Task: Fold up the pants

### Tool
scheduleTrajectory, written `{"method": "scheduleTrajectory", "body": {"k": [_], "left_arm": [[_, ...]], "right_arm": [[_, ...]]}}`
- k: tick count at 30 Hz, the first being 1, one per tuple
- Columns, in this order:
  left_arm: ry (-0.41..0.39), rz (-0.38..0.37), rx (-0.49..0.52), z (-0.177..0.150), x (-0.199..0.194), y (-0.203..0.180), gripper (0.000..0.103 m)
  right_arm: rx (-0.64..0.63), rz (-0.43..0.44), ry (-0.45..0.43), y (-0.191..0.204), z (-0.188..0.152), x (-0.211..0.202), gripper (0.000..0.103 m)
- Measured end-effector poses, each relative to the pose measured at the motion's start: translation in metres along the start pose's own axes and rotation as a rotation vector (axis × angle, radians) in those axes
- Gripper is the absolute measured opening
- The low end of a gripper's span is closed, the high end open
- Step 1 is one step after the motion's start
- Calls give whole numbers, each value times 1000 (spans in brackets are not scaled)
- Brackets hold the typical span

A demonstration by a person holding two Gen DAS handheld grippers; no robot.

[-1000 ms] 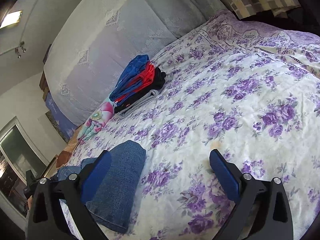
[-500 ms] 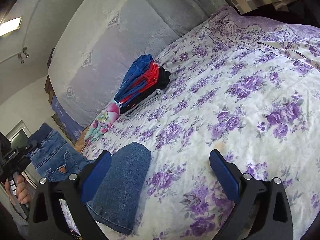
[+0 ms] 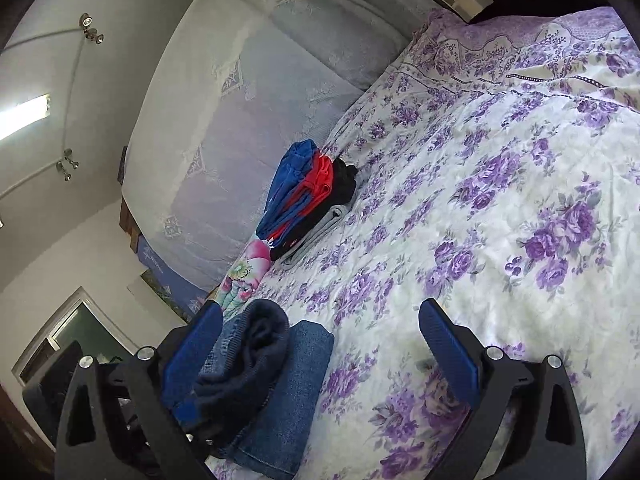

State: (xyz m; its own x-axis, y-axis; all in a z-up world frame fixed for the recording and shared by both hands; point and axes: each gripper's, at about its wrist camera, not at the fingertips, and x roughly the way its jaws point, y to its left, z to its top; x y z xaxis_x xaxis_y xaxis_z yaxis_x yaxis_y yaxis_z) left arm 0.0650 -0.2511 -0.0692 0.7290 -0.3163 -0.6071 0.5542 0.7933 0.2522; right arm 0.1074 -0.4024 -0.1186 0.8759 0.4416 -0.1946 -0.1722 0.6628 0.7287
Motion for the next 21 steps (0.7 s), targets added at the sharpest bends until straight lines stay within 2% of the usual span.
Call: {"method": "scheduleTrajectory", "body": {"k": [1,3,5,8,13,16,18,21], "left_arm": [[-16,-17,9,-1,-3,-2,39],[-25,-68,19,0,-10,-6,73],[-57,-62,13,1,-21,-9,82],[-134,-52,-11,2,-46,3,82],[-228,53,-187,-6,-78,66,93],[-187,130,-294,-22,-75,105,94],[-146,155,-368,-37,-68,129,94],[-119,150,-437,-60,-65,152,93]], "right_arm": [[2,1,-2,0,0,0,99],[0,-1,-3,0,0,1,99],[-11,-11,3,2,-1,3,99],[-29,-29,14,5,-2,5,99],[-35,-40,20,5,-2,5,99],[-71,-121,26,16,-4,5,99],[-151,-184,-19,39,-5,-2,99],[-300,-154,-53,85,-9,-11,99]]}}
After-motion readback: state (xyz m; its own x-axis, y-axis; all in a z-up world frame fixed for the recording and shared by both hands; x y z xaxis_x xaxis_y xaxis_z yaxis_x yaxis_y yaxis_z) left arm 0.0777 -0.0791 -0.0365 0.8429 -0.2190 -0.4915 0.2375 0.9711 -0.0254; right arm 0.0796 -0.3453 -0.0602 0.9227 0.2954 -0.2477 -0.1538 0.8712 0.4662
